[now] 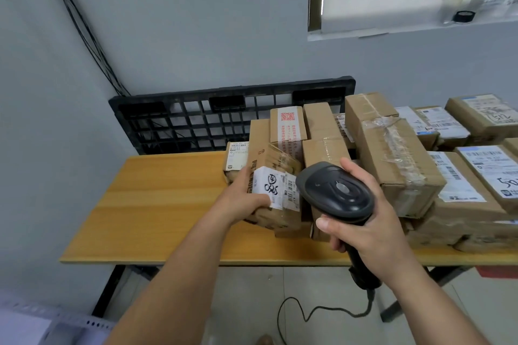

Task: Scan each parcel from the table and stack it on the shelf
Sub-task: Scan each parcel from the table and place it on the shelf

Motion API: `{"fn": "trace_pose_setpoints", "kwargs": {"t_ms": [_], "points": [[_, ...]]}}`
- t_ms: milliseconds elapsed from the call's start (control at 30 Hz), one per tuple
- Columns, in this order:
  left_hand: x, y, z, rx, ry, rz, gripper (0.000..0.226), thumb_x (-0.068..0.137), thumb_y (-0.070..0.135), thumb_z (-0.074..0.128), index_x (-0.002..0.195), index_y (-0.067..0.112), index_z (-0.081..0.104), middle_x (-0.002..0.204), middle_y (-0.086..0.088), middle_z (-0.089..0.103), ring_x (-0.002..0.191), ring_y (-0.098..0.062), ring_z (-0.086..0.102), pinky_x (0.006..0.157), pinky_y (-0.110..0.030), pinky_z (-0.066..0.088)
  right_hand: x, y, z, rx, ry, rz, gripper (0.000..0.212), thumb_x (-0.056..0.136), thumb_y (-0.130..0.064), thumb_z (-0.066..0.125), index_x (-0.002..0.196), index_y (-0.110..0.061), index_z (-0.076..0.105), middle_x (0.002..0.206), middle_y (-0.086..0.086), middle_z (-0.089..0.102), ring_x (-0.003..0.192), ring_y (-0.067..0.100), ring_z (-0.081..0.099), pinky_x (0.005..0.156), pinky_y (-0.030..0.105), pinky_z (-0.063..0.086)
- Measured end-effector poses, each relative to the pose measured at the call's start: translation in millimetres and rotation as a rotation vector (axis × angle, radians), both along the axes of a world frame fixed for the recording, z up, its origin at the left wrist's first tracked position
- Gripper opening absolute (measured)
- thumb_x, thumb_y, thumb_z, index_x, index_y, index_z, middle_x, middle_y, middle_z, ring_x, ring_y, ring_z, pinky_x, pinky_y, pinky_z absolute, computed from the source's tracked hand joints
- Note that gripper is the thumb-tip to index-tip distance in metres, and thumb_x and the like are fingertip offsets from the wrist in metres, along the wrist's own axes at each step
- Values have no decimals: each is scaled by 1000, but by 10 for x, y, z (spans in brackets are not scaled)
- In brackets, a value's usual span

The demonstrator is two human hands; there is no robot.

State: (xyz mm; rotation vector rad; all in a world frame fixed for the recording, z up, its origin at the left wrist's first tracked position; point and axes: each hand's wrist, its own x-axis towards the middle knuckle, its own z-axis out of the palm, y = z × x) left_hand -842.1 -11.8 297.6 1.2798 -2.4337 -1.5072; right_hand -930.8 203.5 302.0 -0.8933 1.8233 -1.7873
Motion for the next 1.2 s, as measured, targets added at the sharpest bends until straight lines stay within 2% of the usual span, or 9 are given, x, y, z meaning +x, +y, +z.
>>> {"fn": "trace_pose_setpoints", "kwargs": {"t_ms": [100, 267, 467, 600, 700, 867, 967, 1100, 1200], "points": [[269, 6, -35, 168, 152, 126, 103, 80, 5, 72, 152, 39, 6, 121, 0, 65, 94, -16, 67, 72, -30, 56, 35, 51, 17, -14, -20, 17, 92, 69, 2, 81, 137, -47, 43, 114, 1, 64, 50, 30, 61, 50, 36, 55], [633, 23, -103, 141, 302, 245, 115, 76, 6, 78, 152, 44, 0, 103, -7, 71, 100, -23, 67, 95, -52, 50, 137, 60, 42, -35, -44, 82, 92, 69, 4, 79, 138, -44, 42, 106, 10, 66, 48, 29, 60, 49, 34, 54], [912, 118, -13, 11, 433, 298, 106, 76, 0, 76, 146, 47, 11, 105, -8, 65, 93, -13, 66, 61, -18, 51, 312, 69, 112, -77, -76, 192, 92, 60, -12, 80, 137, -45, 42, 106, -6, 68, 52, 33, 61, 51, 36, 55], [1080, 158, -6, -59, 462, 325, 99, 76, -1, 74, 143, 44, 18, 104, -8, 65, 94, -17, 67, 64, -21, 53, 413, 82, 125, -95, -76, 264, 92, 64, -11, 88, 136, -47, 44, 102, 4, 70, 52, 35, 61, 51, 36, 55], [1205, 172, 84, -105, 479, 343, 79, 79, -1, 70, 136, 39, 33, 106, -6, 64, 97, -18, 65, 62, -21, 55, 472, 106, 135, -84, -58, 318, 92, 63, -10, 84, 137, -46, 43, 105, 5, 70, 52, 36, 61, 52, 41, 56], [1438, 148, 365, -249, 453, 324, 55, 84, 3, 67, 129, 27, 48, 104, 6, 61, 87, -2, 59, 57, -8, 48, 565, 110, 119, -96, -54, 405, 92, 61, -11, 83, 136, -49, 45, 109, 4, 68, 52, 35, 61, 52, 44, 55], [1572, 114, 484, -284, 428, 329, 51, 83, 8, 68, 127, 29, 53, 109, 4, 62, 92, -2, 59, 64, -13, 49, 641, 87, 118, -96, -50, 457, 91, 63, -11, 87, 132, -55, 46, 102, 6, 69, 51, 34, 61, 50, 42, 54], [1748, 72, 636, -323, 358, 317, 53, 69, 27, 69, 121, 37, 59, 109, 5, 64, 97, -10, 61, 76, -25, 51, 737, 50, 140, -102, -42, 527, 91, 62, -12, 85, 131, -56, 46, 114, -3, 66, 53, 35, 62, 52, 46, 55], [1887, 12, 733, -334, 288, 268, 42, 81, 13, 68, 115, 36, 60, 103, 6, 65, 94, -9, 61, 73, -22, 49, 798, 29, 168, -103, -40, 556, 91, 63, -12, 87, 134, -52, 46, 114, -6, 66, 52, 33, 61, 52, 46, 55]]}}
